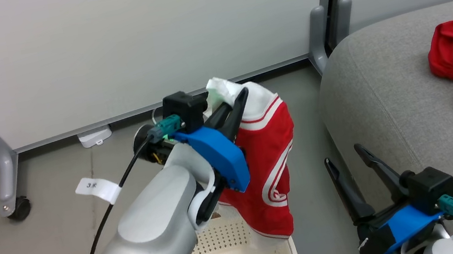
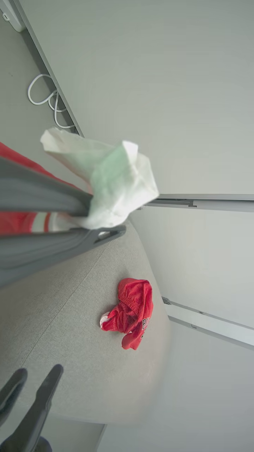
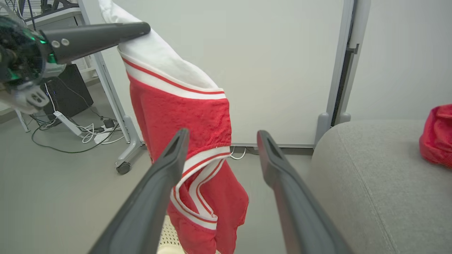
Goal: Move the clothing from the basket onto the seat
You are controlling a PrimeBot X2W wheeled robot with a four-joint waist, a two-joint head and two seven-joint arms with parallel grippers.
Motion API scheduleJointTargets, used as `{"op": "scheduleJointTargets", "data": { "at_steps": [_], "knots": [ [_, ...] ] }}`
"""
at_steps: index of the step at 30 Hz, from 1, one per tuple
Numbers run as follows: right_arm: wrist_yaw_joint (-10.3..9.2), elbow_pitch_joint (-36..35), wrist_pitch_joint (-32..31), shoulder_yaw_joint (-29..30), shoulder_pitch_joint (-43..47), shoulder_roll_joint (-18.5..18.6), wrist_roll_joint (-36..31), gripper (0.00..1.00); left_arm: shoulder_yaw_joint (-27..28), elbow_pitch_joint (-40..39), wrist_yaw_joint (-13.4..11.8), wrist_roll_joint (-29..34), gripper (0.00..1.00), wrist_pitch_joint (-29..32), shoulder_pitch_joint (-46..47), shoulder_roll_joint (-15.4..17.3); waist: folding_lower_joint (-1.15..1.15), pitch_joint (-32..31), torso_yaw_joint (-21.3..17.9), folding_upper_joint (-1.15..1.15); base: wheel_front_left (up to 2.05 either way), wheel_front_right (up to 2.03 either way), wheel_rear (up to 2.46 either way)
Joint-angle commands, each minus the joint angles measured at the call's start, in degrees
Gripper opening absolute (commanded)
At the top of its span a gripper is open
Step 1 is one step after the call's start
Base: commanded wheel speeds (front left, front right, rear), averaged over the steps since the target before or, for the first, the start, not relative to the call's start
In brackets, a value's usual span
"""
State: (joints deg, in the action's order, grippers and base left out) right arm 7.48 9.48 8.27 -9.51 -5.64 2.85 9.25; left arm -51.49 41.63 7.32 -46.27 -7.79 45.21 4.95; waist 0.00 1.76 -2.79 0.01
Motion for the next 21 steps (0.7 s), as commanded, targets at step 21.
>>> {"op": "scheduleJointTargets", "data": {
  "at_steps": [21],
  "knots": [
    [0.03, 3.3, -1.6, -4.7, -1.4, 0.1, 1.2, 1.00, -1.6, -1.7, -1.8, -2.2, 0.00, 2.1, 4.4, -1.8, 0.00, -0.8, 0.6, -0.01, 0.00, 0.00, 0.00]
  ]
}}
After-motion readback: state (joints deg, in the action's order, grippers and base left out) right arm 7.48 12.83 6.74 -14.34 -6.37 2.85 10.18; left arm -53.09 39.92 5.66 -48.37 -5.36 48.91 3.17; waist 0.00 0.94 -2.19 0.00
